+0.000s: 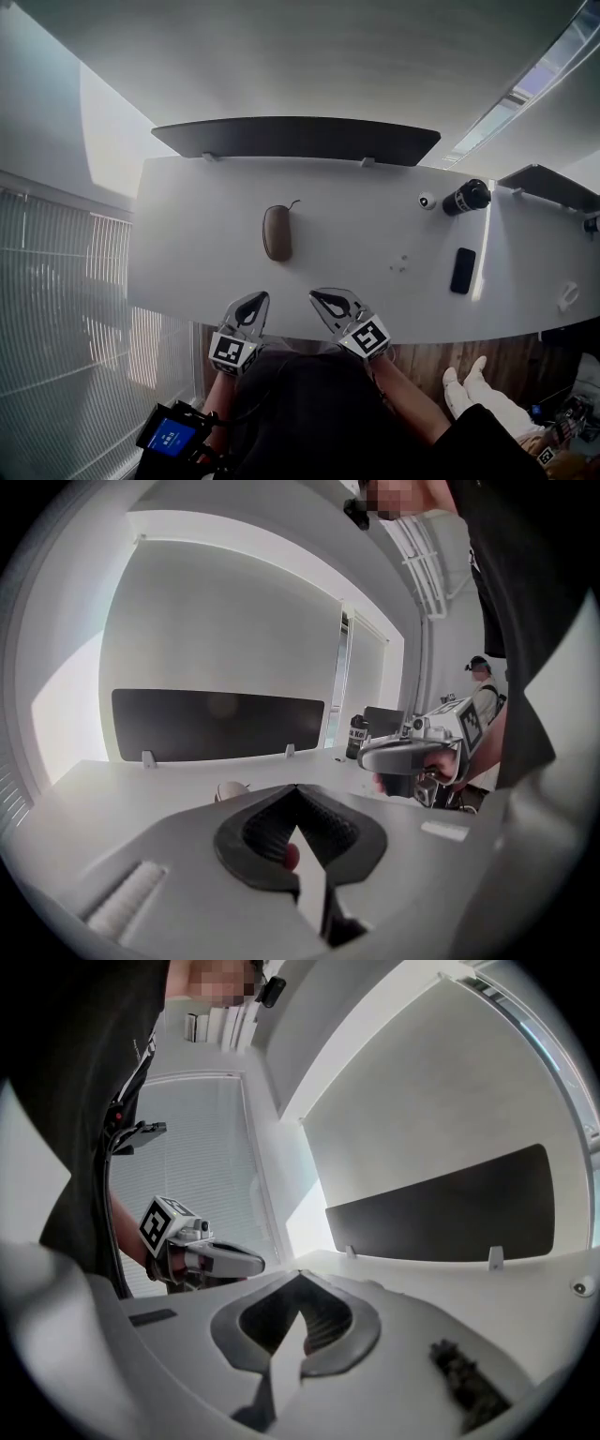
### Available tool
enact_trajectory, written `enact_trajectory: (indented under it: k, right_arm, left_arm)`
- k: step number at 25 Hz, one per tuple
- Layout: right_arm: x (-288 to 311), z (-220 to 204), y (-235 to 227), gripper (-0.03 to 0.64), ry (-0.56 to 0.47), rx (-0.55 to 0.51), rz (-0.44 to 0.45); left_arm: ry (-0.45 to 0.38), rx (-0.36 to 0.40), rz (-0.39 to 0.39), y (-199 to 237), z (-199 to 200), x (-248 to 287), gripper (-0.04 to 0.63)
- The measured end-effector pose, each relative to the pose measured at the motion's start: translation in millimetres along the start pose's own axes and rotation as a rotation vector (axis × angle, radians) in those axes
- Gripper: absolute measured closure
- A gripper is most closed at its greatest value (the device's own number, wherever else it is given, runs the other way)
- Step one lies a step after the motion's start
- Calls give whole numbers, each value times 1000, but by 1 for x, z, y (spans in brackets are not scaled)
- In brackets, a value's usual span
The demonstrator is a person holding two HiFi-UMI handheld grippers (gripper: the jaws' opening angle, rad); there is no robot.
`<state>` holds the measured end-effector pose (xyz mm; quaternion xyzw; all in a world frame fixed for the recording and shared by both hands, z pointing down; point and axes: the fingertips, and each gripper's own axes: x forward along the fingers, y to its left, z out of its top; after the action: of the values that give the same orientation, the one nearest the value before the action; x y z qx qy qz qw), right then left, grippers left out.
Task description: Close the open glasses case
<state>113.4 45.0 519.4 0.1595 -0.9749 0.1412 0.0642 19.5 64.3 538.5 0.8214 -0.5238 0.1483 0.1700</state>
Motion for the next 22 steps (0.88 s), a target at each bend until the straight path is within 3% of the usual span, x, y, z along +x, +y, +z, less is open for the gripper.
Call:
enact_trajectory:
  k: [7, 14, 18, 22]
  right_arm:
    - [-38, -13, 18, 612, 17, -21, -25]
    - [-66, -13, 53, 612, 18, -95, -187]
    - [-86, -19, 99, 612, 46, -102, -290]
    - [-102, -42, 166, 612, 33, -148, -303]
  left_arm:
    - [10, 23, 17, -34, -8, -28, 589]
    - [-69, 66, -59, -65, -20, -61, 589]
    - [-83, 70, -110, -88, -50, -99, 589]
    - [-123, 66, -133, -112, -69, -152, 589]
